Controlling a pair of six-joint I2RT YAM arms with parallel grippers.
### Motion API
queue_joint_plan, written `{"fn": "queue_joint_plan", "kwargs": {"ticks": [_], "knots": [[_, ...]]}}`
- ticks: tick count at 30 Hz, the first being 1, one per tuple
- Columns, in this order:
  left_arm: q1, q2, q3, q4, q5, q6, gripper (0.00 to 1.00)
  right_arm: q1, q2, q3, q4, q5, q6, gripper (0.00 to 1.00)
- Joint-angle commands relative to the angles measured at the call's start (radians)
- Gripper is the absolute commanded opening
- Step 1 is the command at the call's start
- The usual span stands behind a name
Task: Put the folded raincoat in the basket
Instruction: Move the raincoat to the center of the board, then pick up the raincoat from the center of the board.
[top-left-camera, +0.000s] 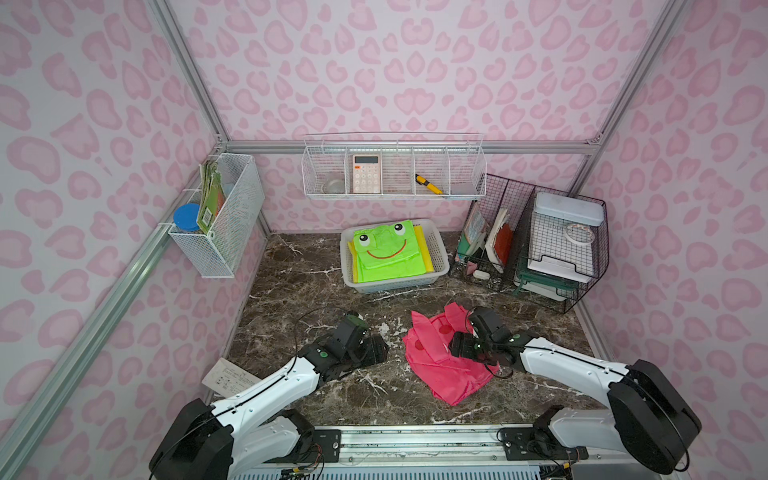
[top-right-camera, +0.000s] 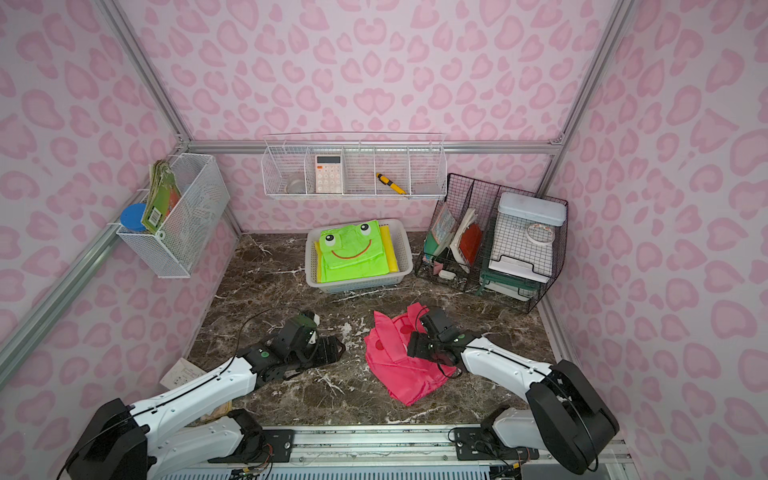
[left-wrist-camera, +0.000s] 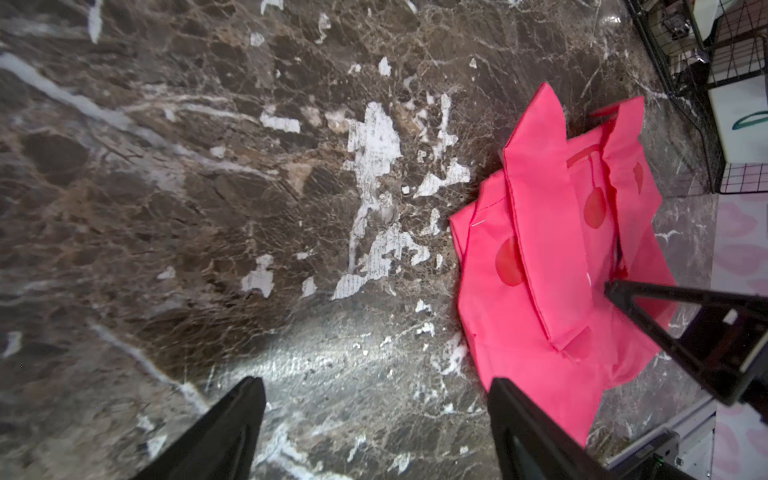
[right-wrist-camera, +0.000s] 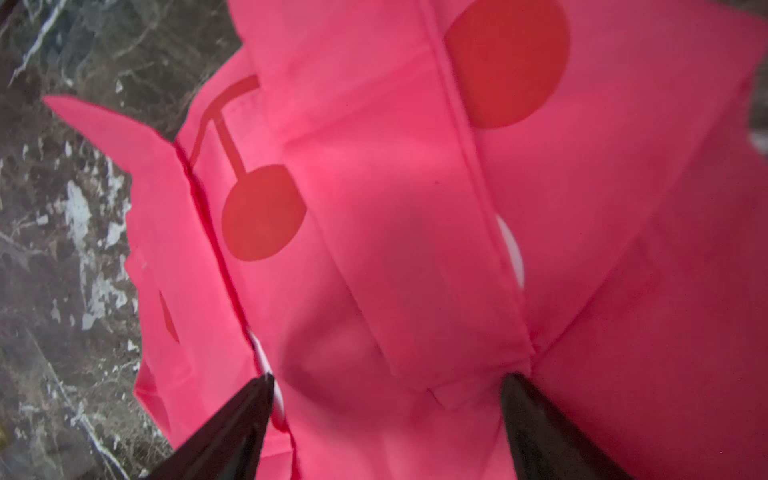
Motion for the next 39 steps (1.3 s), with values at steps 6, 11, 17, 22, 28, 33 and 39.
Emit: {"fn": "queue_joint_plan", "kwargs": {"ticks": [6,11,17,22,28,33,39], "knots": [[0.016,0.029,0.028,-0.095,-0.050,-0.019,0.82,0.160,0.072,0.051,0.114,-0.087,0.089,0.87],[0.016,0.058,0.037,-0.074,-0.023,-0.020,0.80,0.129,0.012,0.140,-0.031,0.014,-0.012,0.88],[-0.002,0.157,0.066,0.015,0.035,-0.037,0.76,-0.115,-0.070,0.047,-0.042,-0.056,-0.185,0.85],[-0.015,0.240,0.095,0.058,0.055,-0.049,0.74,-0.184,-0.051,-0.002,0.015,-0.155,-0.226,0.84],[-0.018,0.334,0.098,0.111,0.081,-0.073,0.68,-0.184,-0.020,-0.047,0.091,-0.218,-0.218,0.80],[-0.024,0.395,0.103,0.147,0.094,-0.087,0.63,-0.172,0.033,-0.066,0.144,-0.263,-0.211,0.73],[-0.026,0.434,0.111,0.167,0.105,-0.091,0.49,-0.113,0.076,-0.052,0.189,-0.274,-0.189,0.64]]}}
